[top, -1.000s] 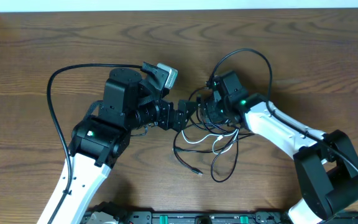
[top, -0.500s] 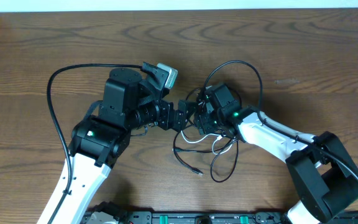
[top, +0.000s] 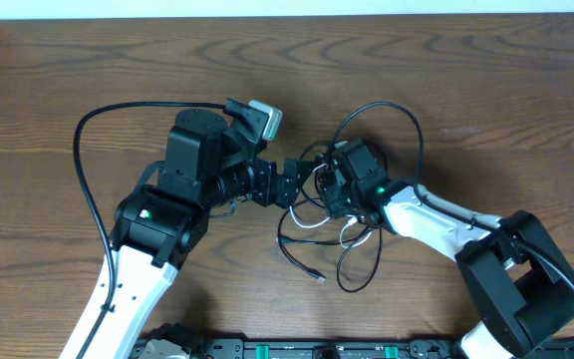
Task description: Untangle cables
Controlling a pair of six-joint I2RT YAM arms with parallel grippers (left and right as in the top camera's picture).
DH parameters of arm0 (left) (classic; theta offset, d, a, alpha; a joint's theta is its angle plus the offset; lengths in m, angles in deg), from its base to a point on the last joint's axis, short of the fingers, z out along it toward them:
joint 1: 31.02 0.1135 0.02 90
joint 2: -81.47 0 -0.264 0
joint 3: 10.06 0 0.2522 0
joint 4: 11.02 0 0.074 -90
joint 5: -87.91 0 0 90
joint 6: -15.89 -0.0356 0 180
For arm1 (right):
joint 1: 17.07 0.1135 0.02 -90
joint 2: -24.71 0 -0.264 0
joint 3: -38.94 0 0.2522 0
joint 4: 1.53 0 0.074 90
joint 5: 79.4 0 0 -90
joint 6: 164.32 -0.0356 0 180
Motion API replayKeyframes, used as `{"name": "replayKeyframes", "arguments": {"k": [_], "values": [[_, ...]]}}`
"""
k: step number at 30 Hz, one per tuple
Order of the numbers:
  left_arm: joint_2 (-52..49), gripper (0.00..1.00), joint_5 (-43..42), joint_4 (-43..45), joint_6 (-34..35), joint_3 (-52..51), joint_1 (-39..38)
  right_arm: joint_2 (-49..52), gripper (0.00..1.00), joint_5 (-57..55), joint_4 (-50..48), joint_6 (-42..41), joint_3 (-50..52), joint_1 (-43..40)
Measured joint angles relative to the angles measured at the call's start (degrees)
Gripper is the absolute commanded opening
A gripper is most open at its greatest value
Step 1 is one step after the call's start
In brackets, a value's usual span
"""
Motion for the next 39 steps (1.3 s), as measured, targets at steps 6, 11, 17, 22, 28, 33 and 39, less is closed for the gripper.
{"name": "replayKeyframes", "arguments": {"k": [6, 11, 17, 22, 28, 33, 39], "values": [[0.0, 0.98, 2.14, 0.0, 0.0, 0.0, 0.0, -0.24, 0.22, 0.09, -1.46, -0.09, 0.96, 0.0], [0.0, 0.98, 2.78, -0.9, 0.0, 0.0, 0.0, -0.35, 0.01, 1.49, -2.95, -0.92, 0.92, 0.37], [0.0, 0.98, 4.07, -1.92, 0.0, 0.0, 0.0, -0.33, 0.01, 3.48, 2.14, 0.17, -6.78, -0.35], [0.0, 0.98, 4.74, -2.03, 0.0, 0.0, 0.0, -0.44, 0.01, 4.11, 8.28, 1.95, -21.29, -2.6], [0.0, 0.98, 5.79, -2.05, 0.0, 0.0, 0.0, -0.68, 0.01, 4.17, 15.23, 2.82, -41.7, -5.49], [0.0, 0.98, 7.06, -2.1, 0.0, 0.0, 0.02, -2.19, 0.01, 4.22, 20.39, 3.74, -52.39, -6.47], [0.0, 0.98, 7.65, -2.08, 0.0, 0.0, 0.0, -3.54, 0.01, 2.27, 37.16, 4.35, -53.51, -6.29]]}}
